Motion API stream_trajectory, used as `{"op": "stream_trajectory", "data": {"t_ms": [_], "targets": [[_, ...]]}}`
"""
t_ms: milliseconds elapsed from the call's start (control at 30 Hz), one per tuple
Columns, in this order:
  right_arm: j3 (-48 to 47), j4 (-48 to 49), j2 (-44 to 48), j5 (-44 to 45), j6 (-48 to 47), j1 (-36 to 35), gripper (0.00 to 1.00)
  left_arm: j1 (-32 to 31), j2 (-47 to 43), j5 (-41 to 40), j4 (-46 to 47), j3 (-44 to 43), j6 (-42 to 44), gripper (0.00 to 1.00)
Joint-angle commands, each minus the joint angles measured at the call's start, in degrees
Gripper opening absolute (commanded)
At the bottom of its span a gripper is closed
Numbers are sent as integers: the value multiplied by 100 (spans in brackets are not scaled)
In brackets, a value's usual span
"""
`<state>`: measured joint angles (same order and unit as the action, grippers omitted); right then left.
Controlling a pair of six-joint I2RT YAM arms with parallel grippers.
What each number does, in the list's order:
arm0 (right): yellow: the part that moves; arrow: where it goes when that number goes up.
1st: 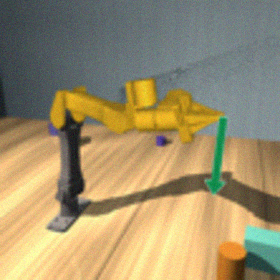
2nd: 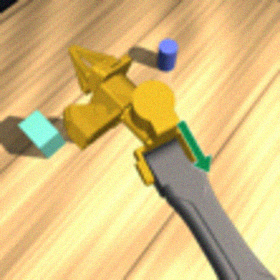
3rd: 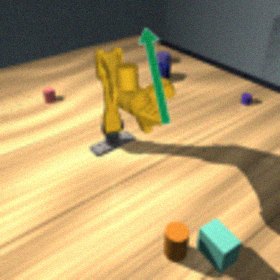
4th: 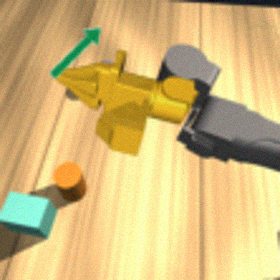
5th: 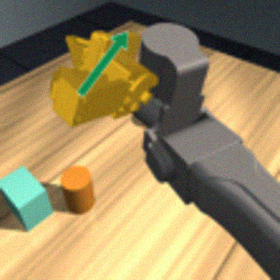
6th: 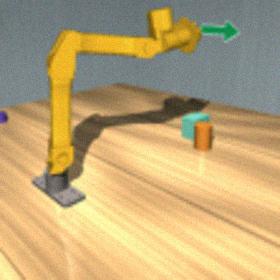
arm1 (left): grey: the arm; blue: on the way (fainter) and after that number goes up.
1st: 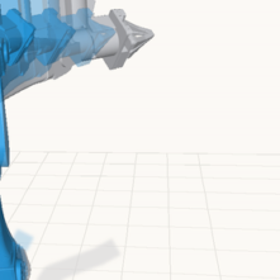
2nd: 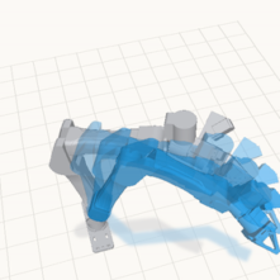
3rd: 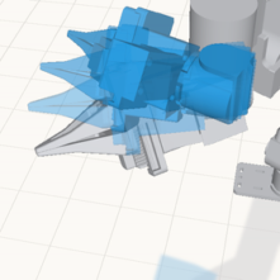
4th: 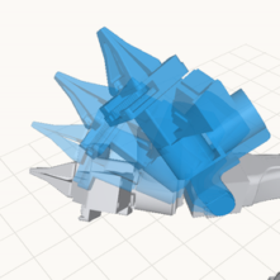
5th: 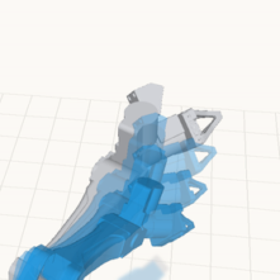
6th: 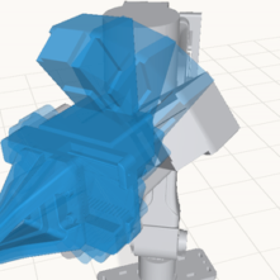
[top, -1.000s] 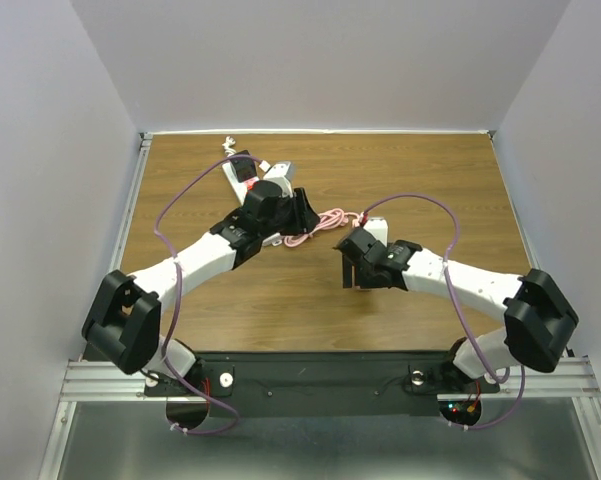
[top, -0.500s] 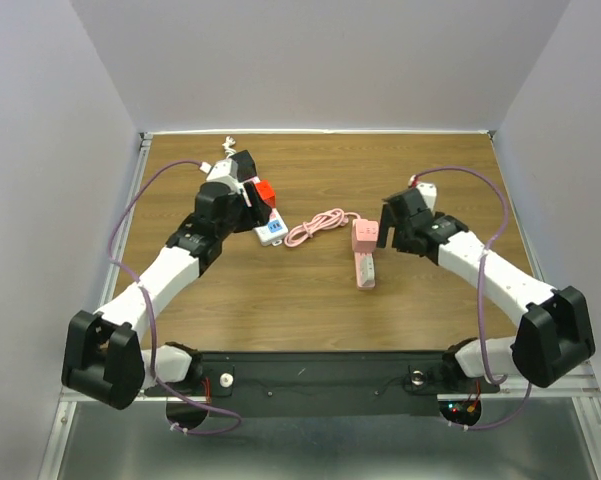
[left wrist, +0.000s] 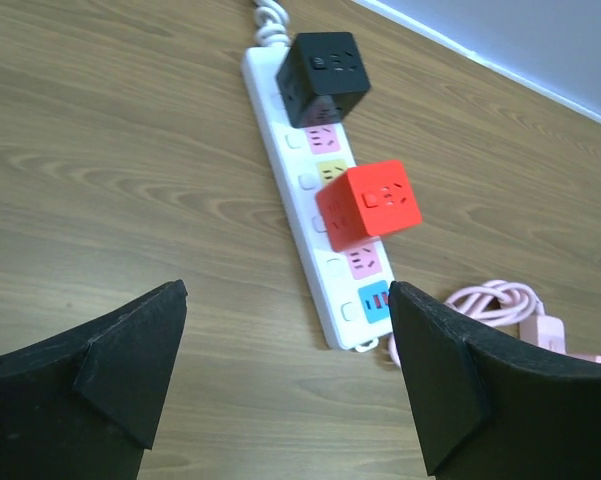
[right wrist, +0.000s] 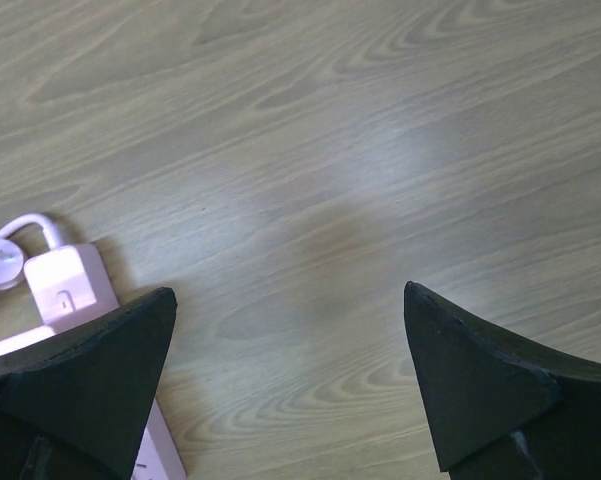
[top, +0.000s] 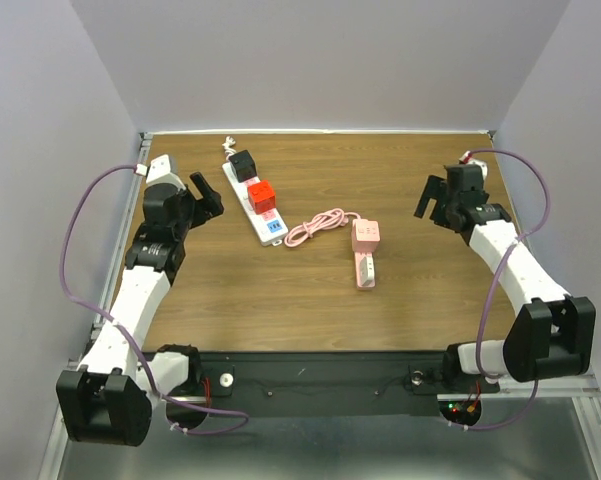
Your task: Insert the plug
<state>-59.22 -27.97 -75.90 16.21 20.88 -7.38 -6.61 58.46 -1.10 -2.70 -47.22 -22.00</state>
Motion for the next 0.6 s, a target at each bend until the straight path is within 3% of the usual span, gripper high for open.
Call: {"op": "stream_trajectory", "data": {"t_ms": [0, 567], "targets": [[-230, 371, 180, -408, -251, 315, 100, 160, -247, -338, -327, -68, 187, 95], [130, 555, 796, -645, -216, 571, 100, 187, -695, -698, -389, -296, 301, 95]]}}
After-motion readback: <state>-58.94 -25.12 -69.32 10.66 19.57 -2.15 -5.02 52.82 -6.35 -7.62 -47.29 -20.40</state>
